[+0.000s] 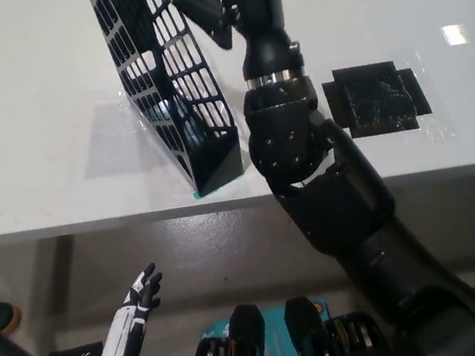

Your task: A notebook is kept standing on the table on the right hand side and a black shelf is kept on the left hand side and the robot uses its right hand to grab the notebook and places it in the shelf

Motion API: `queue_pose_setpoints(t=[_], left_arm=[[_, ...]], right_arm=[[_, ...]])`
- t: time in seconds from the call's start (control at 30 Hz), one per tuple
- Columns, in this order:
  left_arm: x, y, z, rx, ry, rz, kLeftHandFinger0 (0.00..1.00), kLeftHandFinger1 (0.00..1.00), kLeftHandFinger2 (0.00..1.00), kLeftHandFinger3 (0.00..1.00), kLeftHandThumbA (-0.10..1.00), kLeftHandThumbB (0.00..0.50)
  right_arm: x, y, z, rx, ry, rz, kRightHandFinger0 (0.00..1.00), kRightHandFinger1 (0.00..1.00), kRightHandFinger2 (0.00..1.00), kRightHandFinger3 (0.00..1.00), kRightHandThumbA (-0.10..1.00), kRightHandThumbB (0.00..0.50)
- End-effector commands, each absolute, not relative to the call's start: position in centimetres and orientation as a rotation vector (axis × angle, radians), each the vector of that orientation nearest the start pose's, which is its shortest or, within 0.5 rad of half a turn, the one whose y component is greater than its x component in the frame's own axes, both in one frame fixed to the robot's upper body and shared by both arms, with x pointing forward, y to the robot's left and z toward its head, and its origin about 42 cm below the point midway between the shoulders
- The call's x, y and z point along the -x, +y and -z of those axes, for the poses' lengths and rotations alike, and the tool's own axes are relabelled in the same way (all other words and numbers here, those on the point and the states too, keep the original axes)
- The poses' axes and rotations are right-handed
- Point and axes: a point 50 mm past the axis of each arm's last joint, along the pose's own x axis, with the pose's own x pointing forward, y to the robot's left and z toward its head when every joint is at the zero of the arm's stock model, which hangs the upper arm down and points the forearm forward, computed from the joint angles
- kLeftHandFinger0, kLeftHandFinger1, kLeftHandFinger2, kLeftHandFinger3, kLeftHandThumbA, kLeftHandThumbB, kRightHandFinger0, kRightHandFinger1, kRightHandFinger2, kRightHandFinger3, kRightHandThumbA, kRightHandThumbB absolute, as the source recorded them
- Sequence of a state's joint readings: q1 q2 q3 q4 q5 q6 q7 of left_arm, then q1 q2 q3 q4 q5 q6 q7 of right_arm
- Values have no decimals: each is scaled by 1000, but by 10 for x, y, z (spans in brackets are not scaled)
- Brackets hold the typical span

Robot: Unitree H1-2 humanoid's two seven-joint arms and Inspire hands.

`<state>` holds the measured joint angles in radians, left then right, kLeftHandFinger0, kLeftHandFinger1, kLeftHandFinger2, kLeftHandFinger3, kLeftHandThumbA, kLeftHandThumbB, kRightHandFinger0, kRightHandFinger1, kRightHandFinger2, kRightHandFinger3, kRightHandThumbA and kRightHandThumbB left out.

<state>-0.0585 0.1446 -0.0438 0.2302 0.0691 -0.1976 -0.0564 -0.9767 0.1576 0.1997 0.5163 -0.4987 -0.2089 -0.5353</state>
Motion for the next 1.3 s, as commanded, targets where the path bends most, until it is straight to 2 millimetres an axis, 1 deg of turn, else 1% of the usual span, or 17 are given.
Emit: queue_pose_setpoints(t=[0.0, 0.17, 0.23, 0.4, 0.5, 0.63, 0.77, 0.8, 0.83, 0.87, 0.9, 0.93, 0.97, 1.0, 1.03, 1.1, 1.27], left_arm=[[-301, 247, -70, -214, -53, 145, 1000, 1000, 1000, 1000, 1000, 140], [-301, 245, -71, -227, -47, 156, 1000, 1000, 1000, 1000, 1000, 156], [-300, 244, -71, -218, -37, 151, 1000, 1000, 1000, 1000, 1000, 159], [-299, 244, -70, -220, -36, 153, 1000, 1000, 1000, 1000, 1000, 172], [-300, 244, -69, -235, -47, 161, 1000, 1000, 1000, 1000, 1000, 176], [-299, 244, -72, -234, -41, 166, 1000, 1000, 1000, 1000, 1000, 193], [-300, 244, -74, -241, -54, 159, 1000, 1000, 1000, 1000, 1000, 208], [-300, 244, -75, -236, -48, 159, 1000, 1000, 1000, 1000, 1000, 208], [-300, 244, -75, -237, -50, 159, 1000, 1000, 1000, 1000, 1000, 203], [-300, 244, -75, -240, -52, 160, 1000, 1000, 1000, 1000, 1000, 200], [-301, 245, -75, -243, -50, 160, 1000, 1000, 1000, 1000, 1000, 197], [-301, 245, -76, -246, -51, 162, 1000, 1000, 1000, 1000, 1000, 207], [-301, 245, -76, -246, -49, 161, 1000, 1000, 1000, 1000, 1000, 217], [-302, 245, -76, -245, -50, 161, 1000, 1000, 1000, 1000, 1000, 217], [-303, 244, -76, -246, -52, 161, 1000, 1000, 1000, 1000, 1000, 210], [-303, 245, -75, -242, -37, 155, 1000, 1000, 1000, 1000, 1000, 224], [-303, 244, -75, -242, -43, 156, 1000, 1000, 1000, 1000, 1000, 202]], right_arm=[[-470, 19, -407, 224, -988, 58, 0, 78, 583, 804, -100, 102], [-481, 40, -411, 205, -947, 35, 0, 92, 613, 768, -100, 108], [-485, 48, -414, 205, -933, 24, 0, 92, 623, 757, -100, 130], [-494, 61, -416, 209, -876, 14, 0, 79, 632, 729, -100, 103], [-501, 64, -415, 216, -840, 14, 0, 100, 657, 737, -100, 114], [-507, 67, -414, 222, -794, 6, 0, 150, 691, 809, -100, 106], [-511, 67, -406, 214, -744, 0, 0, 164, 700, 812, -100, 100], [-512, 65, -401, 205, -738, -1, 1, 206, 730, 874, -100, 113], [-512, 65, -399, 207, -731, 0, 177, 437, 949, 1000, 30, 136], [-513, 64, -395, 211, -712, -8, 434, 720, 1000, 1000, 261, 156], [-514, 64, -393, 213, -701, -18, 548, 763, 1000, 1000, 339, 162], [-515, 63, -389, 208, -679, -43, 600, 859, 1000, 1000, 488, 191], [-516, 62, -386, 212, -669, -67, 765, 1000, 1000, 1000, 635, 210], [-517, 60, -385, 207, -656, -93, 1000, 1000, 1000, 1000, 782, 240], [-518, 58, -383, 207, -644, -109, 1000, 1000, 1000, 1000, 858, 262], [-520, 56, -381, 235, -629, -128, 1000, 1000, 1000, 1000, 953, 271], [-521, 53, -379, 283, -619, -130, 1000, 1000, 1000, 1000, 1000, 312]])
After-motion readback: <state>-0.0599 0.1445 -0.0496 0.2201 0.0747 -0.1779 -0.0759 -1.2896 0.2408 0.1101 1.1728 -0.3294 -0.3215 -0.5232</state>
